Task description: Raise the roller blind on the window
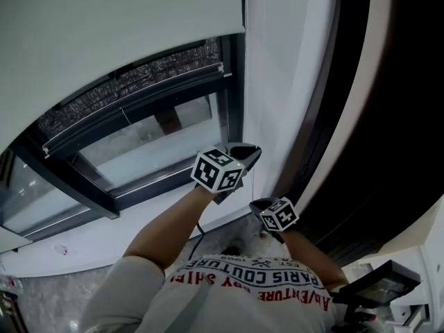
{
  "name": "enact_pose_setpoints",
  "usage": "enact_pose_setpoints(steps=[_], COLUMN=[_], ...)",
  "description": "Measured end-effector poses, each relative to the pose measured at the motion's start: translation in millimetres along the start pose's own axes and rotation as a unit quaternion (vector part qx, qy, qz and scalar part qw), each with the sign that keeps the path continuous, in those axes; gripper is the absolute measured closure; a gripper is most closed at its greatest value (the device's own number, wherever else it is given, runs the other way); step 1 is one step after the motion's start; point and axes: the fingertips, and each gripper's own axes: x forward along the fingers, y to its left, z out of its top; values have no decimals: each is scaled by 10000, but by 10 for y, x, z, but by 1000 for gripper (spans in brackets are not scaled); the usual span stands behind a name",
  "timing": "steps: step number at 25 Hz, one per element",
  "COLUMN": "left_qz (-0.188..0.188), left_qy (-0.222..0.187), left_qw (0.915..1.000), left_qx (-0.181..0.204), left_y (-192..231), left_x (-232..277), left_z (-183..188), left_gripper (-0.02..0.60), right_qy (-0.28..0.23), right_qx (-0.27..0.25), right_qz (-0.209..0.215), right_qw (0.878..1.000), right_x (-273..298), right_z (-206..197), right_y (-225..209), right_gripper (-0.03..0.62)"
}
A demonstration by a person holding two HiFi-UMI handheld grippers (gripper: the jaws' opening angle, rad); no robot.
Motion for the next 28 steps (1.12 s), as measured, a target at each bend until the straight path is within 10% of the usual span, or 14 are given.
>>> enact_pose_setpoints(steps=[16,28], left_qz=[75,146], left_qy=[-80,-6], left_qw=[9999,9998], left_qx=[27,106], left_y=[-68,-258], left_x=[-21,-101], left_z=[-57,-84], left_gripper=[569,569], right_qy=[-343,-2550], right_qx=[516,-506], right_qz=[45,-222], right_qw=[9981,9653], right_x=[-227,-1980], right_z=[71,2299], right_y=[-200,-254], right_gripper=[530,468])
